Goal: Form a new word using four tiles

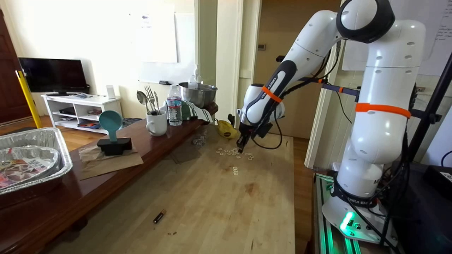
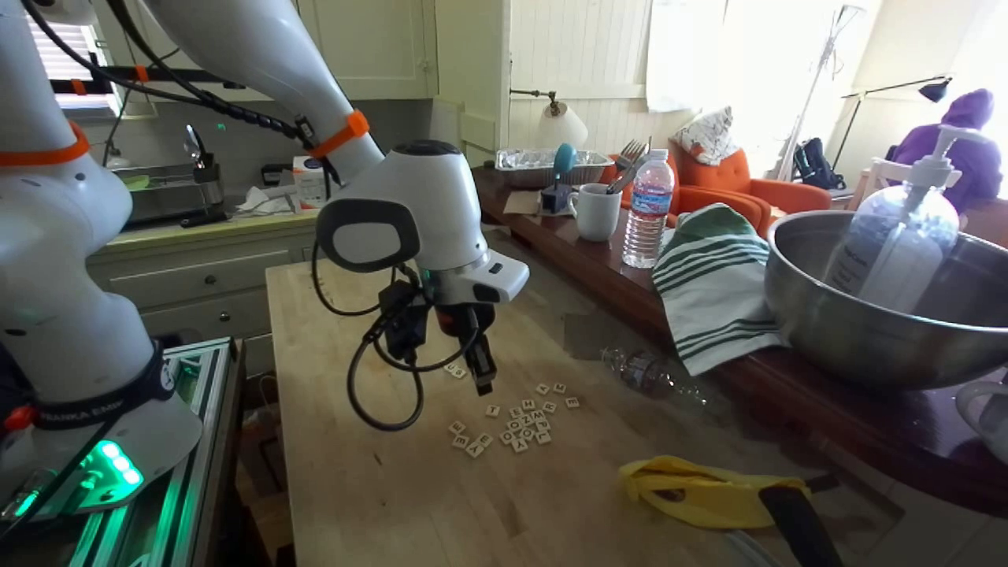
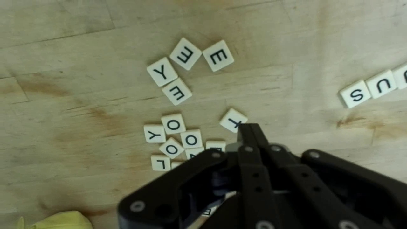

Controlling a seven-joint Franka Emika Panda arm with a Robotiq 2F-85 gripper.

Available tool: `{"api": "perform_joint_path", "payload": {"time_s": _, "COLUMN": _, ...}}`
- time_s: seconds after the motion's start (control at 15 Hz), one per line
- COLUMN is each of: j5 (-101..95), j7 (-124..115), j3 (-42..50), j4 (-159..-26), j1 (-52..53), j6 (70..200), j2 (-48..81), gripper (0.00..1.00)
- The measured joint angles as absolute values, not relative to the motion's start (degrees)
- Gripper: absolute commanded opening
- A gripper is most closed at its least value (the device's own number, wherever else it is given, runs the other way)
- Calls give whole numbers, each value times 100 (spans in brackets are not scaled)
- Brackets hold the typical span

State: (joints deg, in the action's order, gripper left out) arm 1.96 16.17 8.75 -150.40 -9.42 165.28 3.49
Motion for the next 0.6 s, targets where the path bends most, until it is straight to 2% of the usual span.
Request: {"api": "perform_joint_path", "payload": {"time_s": 0.6, "j5": 186, "j7": 1686, "j3": 871, "j4": -14686, "j1": -1038, "j6": 17007, "j2": 1013, "gripper": 0}}
